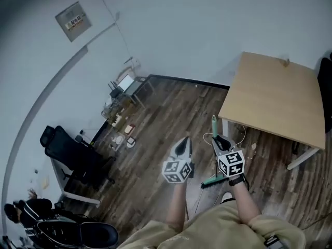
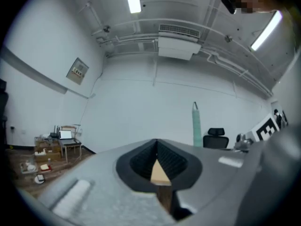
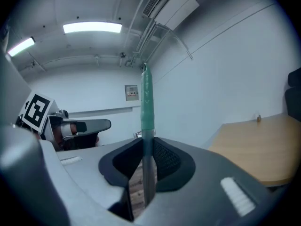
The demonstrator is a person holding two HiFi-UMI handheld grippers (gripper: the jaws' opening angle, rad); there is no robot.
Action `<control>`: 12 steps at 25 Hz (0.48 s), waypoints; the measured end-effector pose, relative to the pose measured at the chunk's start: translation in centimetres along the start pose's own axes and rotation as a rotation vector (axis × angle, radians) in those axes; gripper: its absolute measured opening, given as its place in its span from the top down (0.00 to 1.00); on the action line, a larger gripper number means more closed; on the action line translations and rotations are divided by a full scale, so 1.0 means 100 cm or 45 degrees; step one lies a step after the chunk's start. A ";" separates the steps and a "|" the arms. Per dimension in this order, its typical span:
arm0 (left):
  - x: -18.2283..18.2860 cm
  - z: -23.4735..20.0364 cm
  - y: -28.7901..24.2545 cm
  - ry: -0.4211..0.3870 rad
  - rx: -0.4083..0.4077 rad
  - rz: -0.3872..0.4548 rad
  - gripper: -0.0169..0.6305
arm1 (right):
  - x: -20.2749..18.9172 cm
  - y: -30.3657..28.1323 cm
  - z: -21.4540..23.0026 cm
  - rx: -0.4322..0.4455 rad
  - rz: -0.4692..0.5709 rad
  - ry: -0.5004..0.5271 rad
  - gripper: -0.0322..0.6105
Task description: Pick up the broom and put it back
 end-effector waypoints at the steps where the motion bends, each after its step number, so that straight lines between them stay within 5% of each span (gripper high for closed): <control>1: 0.009 -0.001 -0.016 -0.039 -0.020 0.020 0.97 | 0.011 -0.011 0.011 0.009 0.035 -0.006 0.83; 4: 0.001 -0.002 -0.059 -0.087 -0.085 -0.005 0.97 | 0.019 -0.029 0.048 -0.024 0.083 -0.050 0.83; 8: -0.040 -0.010 -0.111 -0.014 -0.171 -0.064 0.97 | -0.007 -0.057 0.106 -0.266 -0.025 -0.152 0.82; 12: -0.053 -0.024 -0.156 0.017 -0.288 -0.098 0.97 | -0.028 -0.087 0.129 -0.356 -0.089 -0.185 0.82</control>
Point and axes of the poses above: the fingertips, and each gripper's own axes: y backward along the fingers, z to its right, x out of its top, the point moved 1 cm from there along y, backward along the fingers, and after that the axes turned 14 degrees about -x, right-handed, at the moved point
